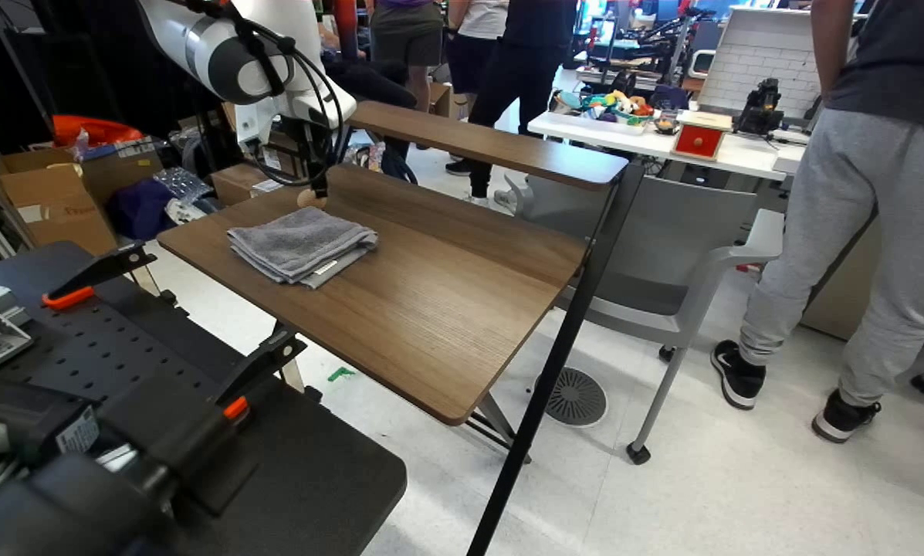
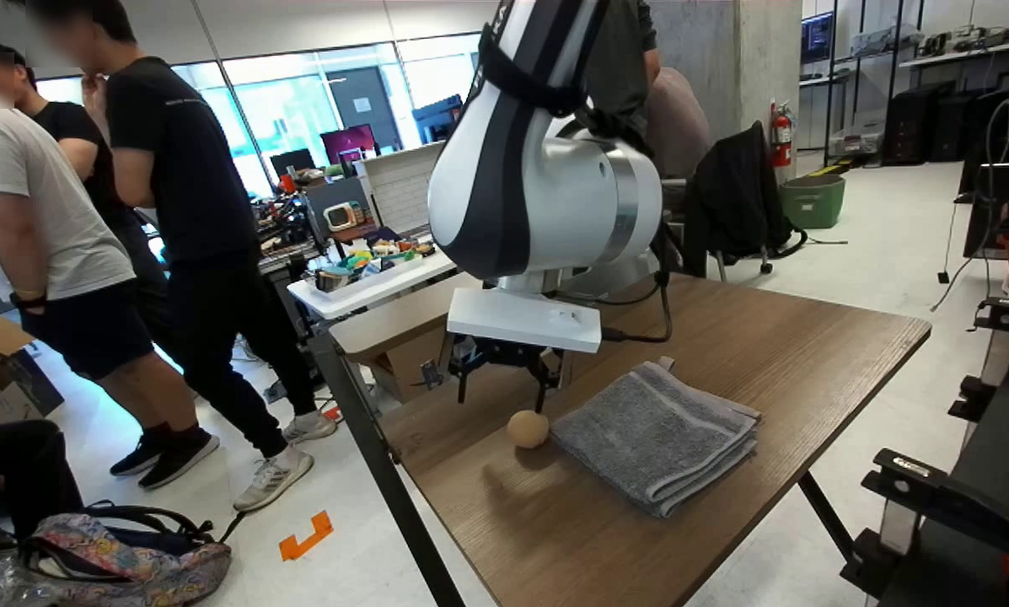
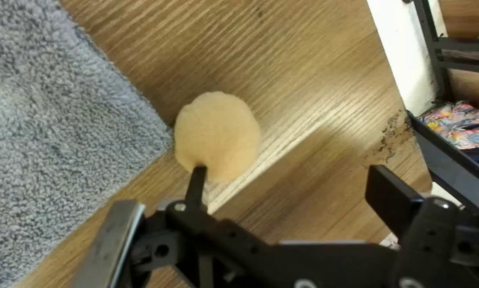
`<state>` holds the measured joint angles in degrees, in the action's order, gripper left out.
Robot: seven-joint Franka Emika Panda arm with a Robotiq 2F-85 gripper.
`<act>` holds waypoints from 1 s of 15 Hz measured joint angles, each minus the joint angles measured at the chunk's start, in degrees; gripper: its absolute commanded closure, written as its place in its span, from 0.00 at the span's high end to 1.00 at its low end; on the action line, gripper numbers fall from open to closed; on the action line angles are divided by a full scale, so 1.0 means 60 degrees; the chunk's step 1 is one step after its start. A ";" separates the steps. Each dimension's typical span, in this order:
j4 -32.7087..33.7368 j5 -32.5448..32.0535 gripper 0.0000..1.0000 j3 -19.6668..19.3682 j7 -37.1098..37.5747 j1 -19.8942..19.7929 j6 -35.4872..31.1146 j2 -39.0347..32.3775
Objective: Use the grey towel to wipe the table
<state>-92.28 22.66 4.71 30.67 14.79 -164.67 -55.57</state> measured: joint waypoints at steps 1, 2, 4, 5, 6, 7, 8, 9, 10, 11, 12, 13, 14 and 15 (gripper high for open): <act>-0.0024 -0.0004 1.00 -0.0187 0.0213 0.0170 0.0060 0.0010; -0.0052 -0.0012 1.00 -0.0371 0.0425 0.0342 0.0105 0.0017; -0.0096 -0.0051 1.00 -0.0650 0.0801 0.0618 0.0235 0.0018; -0.0104 -0.0084 1.00 -0.0725 0.0973 0.0702 0.0325 0.0018; -0.0105 -0.0122 1.00 -0.0748 0.1115 0.0737 0.0451 0.0018; -0.0105 -0.0146 1.00 -0.0749 0.1226 0.0743 0.0592 0.0018; -0.0105 -0.0157 0.75 -0.0749 0.1309 0.0743 0.0692 0.0015; -0.0105 -0.0163 0.72 -0.0748 0.1355 0.0743 0.0768 0.0010; -0.0105 -0.0170 0.66 -0.0747 0.1359 0.0743 0.0869 0.0006; -0.0106 -0.0178 0.56 -0.0746 0.1359 0.0743 0.0921 -0.0003; -0.0105 -0.0179 0.49 -0.0746 0.1359 0.0739 0.0959 -0.0016; -0.0104 -0.0179 0.40 -0.0746 0.1359 0.0728 0.1001 -0.0033; -0.0095 -0.0178 0.34 -0.0737 0.1359 0.0696 0.1048 -0.0057; -0.0084 -0.0178 0.27 -0.0733 0.1360 0.0655 0.1096 -0.0088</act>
<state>-92.79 21.59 0.31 38.83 18.72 -158.10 -56.09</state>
